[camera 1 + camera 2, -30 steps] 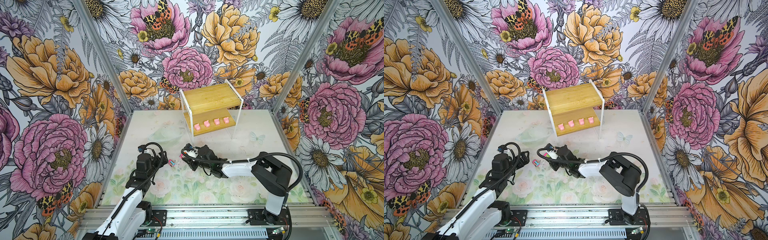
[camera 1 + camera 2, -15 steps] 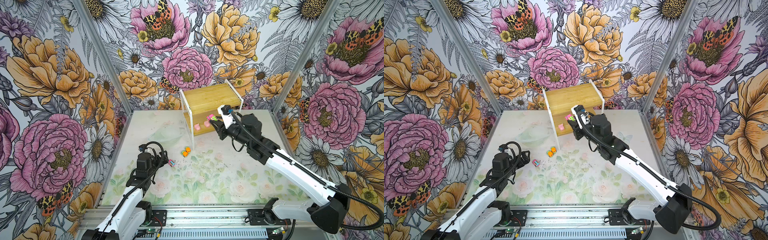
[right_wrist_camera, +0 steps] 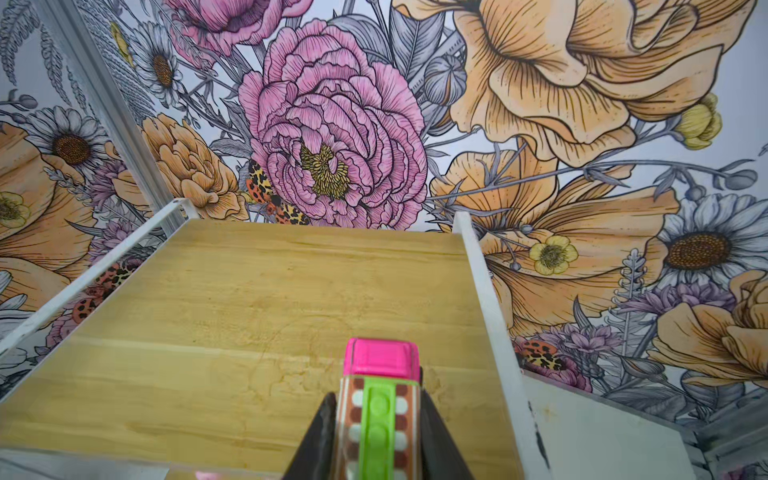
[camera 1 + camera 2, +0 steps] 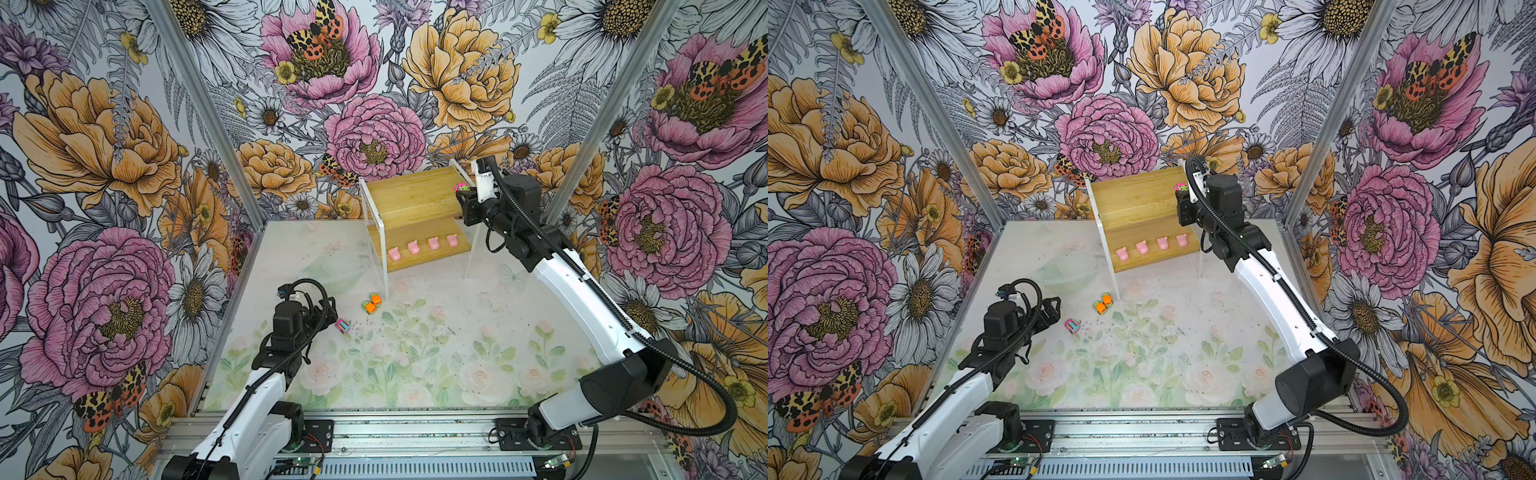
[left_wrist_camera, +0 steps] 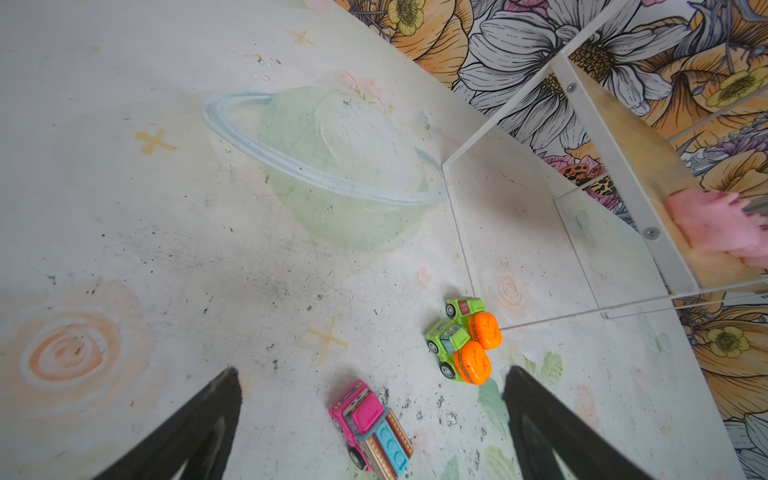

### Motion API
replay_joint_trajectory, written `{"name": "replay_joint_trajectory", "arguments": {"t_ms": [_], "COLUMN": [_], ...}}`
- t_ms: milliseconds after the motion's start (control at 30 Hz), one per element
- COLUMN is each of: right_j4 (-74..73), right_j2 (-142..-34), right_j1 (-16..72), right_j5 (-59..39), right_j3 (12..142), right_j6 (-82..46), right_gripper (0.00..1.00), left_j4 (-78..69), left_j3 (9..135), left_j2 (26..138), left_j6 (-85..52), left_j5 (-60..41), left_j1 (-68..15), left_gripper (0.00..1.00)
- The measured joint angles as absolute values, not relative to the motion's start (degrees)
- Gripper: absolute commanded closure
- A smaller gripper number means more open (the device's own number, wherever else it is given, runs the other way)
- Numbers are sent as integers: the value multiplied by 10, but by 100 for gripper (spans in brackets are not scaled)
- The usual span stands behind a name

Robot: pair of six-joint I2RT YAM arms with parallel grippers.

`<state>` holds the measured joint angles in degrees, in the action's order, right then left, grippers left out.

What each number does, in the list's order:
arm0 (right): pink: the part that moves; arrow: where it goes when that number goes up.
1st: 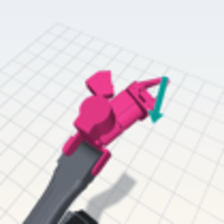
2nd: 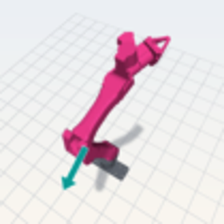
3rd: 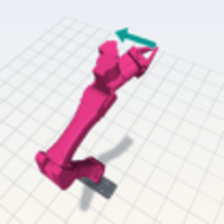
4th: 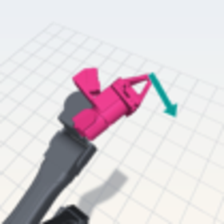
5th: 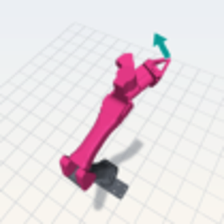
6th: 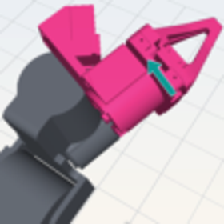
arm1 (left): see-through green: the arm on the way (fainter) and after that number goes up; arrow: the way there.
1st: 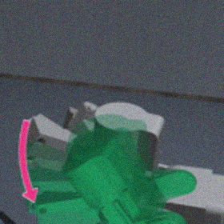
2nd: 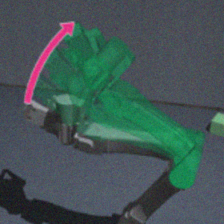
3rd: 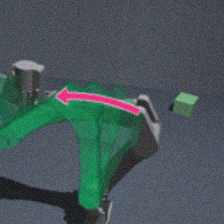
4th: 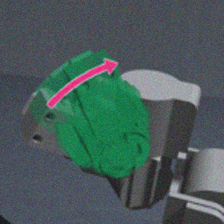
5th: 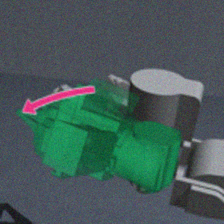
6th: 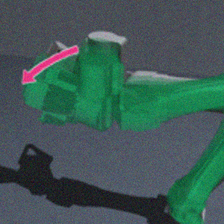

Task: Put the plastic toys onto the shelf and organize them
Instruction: 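Carry the truck with the right gripper onto the upper shelf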

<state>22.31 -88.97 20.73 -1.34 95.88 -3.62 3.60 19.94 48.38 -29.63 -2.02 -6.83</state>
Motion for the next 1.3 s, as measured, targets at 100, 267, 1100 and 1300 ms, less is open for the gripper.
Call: {"name": "replay_joint_trajectory", "arguments": {"t_ms": [100,267,1100,1300], "right_j4": [241,257,275,275], "right_j2": [-918,-953,-1011,-1011], "right_j1": [200,194,187,187], "right_j5": [-12,-13,-18,-24], "right_j3": [987,1032,1070,1070], "right_j6": [-46,-58,-70,-70], "right_gripper": [79,79,48,44], "left_j4": [36,36,36,36], "left_j3": [199,199,200,200], "left_j2": [484,484,486,496], "left_j6": [-296,-296,-296,-296], "left_j5": [-20,-20,-20,-20], "left_j1": [-68,-68,-68,-68], "left_gripper": [1,1,1,1]}}
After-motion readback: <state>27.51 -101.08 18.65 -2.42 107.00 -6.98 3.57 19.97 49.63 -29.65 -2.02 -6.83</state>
